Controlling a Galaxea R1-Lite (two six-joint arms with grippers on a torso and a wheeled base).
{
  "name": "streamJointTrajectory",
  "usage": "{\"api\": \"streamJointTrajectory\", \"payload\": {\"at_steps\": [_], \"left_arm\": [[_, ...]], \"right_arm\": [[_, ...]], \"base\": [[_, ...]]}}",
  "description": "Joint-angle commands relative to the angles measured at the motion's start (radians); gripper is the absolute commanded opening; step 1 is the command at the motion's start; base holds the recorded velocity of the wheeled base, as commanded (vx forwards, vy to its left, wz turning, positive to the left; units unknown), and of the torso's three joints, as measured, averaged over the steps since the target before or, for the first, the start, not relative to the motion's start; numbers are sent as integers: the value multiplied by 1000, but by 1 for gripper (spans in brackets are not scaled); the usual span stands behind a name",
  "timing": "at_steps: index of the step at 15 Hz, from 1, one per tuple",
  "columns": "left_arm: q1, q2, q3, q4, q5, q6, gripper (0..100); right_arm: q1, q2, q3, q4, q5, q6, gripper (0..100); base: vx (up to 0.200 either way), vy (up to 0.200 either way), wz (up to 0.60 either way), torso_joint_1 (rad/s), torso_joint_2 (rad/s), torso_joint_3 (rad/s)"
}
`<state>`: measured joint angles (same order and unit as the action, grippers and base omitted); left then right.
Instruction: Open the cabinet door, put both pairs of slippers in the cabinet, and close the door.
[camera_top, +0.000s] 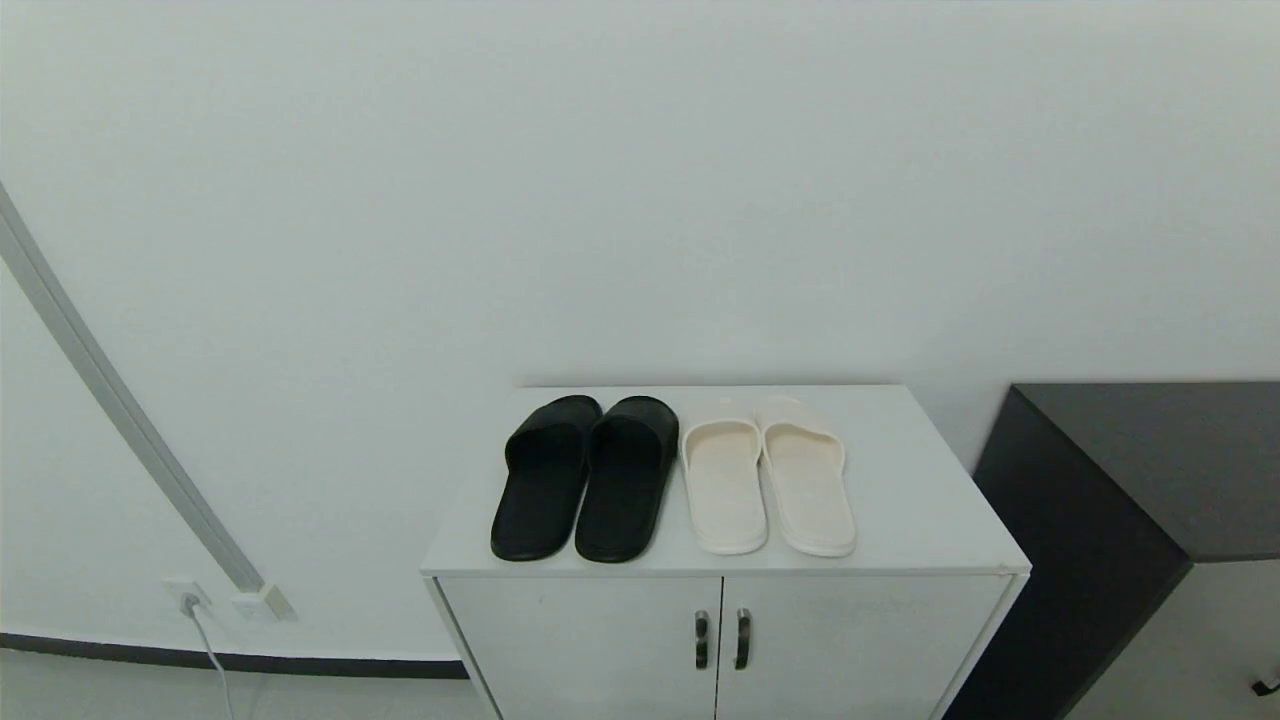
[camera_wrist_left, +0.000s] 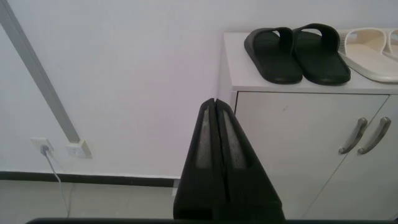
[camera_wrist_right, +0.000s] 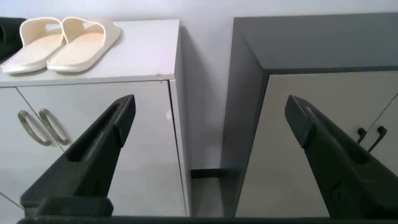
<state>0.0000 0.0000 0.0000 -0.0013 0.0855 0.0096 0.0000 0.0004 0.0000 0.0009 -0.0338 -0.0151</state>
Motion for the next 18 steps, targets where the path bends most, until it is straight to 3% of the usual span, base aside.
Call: {"api": "streamJointTrajectory", "payload": {"at_steps": [1,2,3,4,6,9,10,11,14,15,18], "left_arm": [[0,0,0,0,0,0,0],[0,0,0,0,0,0,0],[0,0,0,0,0,0,0],[0,0,0,0,0,1,0],[0,0,0,0,0,0,0],[0,0,0,0,0,1,0],[0,0,0,0,0,-2,0],[0,0,0,0,2,-3,0],[0,0,0,0,2,-7,0],[0,0,0,0,2,-5,0],[0,0,0,0,0,-7,0]], "right_arm": [[0,0,-2,-13,0,-2,100],[15,52,-144,-47,-1,49,100],[21,73,-179,-47,-1,67,100],[72,256,-379,103,9,107,100],[80,434,-318,107,100,30,100],[118,756,-285,-125,190,50,100],[190,866,-310,-208,183,103,100],[265,949,-334,-266,163,161,100],[588,1216,-411,-427,-80,280,100],[653,1307,-448,-499,-147,308,100],[718,1550,-607,-585,-253,314,100]], "base": [[0,0,0,0,0,0],[0,0,0,0,0,0],[0,0,0,0,0,0],[0,0,0,0,0,0],[0,0,0,0,0,0],[0,0,0,0,0,0],[0,0,0,0,0,0],[0,0,0,0,0,0],[0,0,0,0,0,0],[0,0,0,0,0,0],[0,0,0,0,0,0]]}}
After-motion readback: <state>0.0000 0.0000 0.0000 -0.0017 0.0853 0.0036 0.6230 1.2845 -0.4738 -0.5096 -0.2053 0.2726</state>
